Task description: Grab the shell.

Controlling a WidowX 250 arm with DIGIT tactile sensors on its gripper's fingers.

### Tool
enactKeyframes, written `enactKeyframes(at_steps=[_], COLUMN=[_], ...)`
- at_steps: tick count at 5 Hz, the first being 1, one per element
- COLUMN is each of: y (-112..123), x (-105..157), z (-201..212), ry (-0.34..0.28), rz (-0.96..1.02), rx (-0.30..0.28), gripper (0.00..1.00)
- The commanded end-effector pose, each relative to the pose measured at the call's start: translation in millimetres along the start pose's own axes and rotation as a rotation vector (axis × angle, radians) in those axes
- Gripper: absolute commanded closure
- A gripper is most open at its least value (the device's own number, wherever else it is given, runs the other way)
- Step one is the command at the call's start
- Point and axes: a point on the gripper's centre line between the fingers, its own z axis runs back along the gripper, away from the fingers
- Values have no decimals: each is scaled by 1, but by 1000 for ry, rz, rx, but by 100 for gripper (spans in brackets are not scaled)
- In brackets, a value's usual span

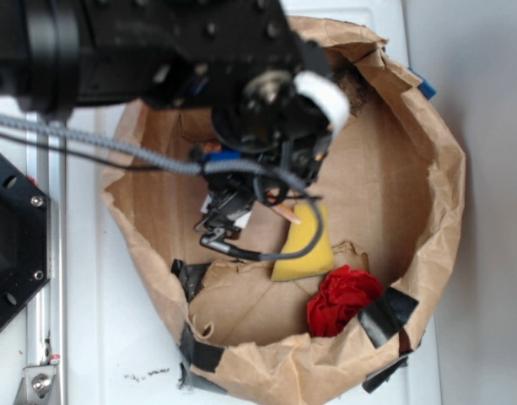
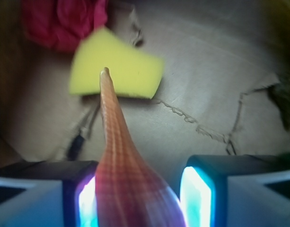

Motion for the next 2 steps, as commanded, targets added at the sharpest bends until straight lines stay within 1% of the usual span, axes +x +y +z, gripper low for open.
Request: enactKeyframes(at_steps=[1,2], y=[-8,-2], x=[10,16], z=[76,91], ry=[-138,-135], rz=[285,375], rx=[183,214], gripper=[100,100])
